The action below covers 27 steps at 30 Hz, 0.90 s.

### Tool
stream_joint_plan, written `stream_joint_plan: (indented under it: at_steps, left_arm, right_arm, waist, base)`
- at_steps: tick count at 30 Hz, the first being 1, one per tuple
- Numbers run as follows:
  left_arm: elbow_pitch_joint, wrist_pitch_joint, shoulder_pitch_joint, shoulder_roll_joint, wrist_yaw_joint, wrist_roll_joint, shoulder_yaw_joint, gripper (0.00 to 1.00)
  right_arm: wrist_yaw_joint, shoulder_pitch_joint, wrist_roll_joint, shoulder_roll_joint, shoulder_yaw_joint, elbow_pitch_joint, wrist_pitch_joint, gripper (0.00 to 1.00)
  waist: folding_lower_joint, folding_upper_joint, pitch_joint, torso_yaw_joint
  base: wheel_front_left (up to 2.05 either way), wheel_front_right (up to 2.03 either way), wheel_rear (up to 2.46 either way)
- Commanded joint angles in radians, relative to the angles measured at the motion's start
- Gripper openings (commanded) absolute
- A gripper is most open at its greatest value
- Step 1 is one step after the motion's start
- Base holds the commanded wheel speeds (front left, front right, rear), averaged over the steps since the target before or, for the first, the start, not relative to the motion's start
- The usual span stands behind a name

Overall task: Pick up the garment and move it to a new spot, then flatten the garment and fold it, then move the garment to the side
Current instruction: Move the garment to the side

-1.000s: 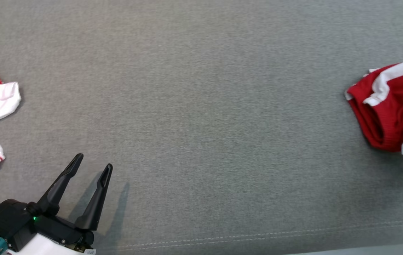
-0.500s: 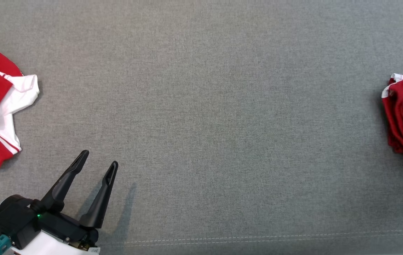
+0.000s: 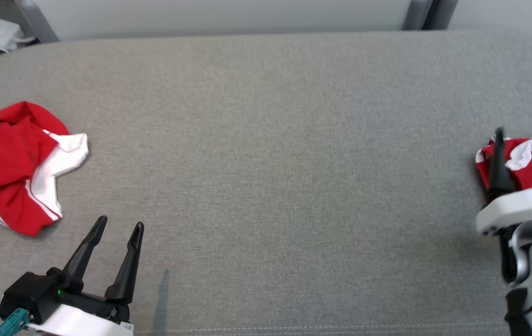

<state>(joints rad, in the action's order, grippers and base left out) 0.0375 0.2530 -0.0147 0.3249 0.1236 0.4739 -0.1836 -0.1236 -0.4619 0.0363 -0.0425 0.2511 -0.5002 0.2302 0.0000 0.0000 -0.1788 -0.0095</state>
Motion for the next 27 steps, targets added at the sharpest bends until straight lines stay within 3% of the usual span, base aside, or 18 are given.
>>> stream_joint_plan:
  at_steps: [1,11,27]
  left_arm:
    - [-0.01,0.009,0.036,0.015,0.007,-0.011,0.048,1.0]
    - [0.129,0.009,0.03,-0.064,0.007,-0.089,0.121,1.0]
    - [0.233,0.009,0.018,-0.117,0.007,-0.161,0.257,1.0]
  right_arm:
    - [-0.007,0.008,-0.02,-0.008,-0.043,0.03,0.014,1.0]
    - [-0.007,0.162,-0.144,-0.008,-0.212,0.051,0.03,1.0]
    - [-0.007,0.362,-0.179,-0.008,-0.247,0.151,0.031,1.0]
  waist:
    - [0.0,0.0,0.037,0.021]
    - [0.0,0.0,0.145,0.064]
    - [0.0,0.0,0.175,0.063]
  base:
    - [0.0,0.0,0.0]
    - [0.0,0.0,0.0]
    - [0.0,0.0,0.0]
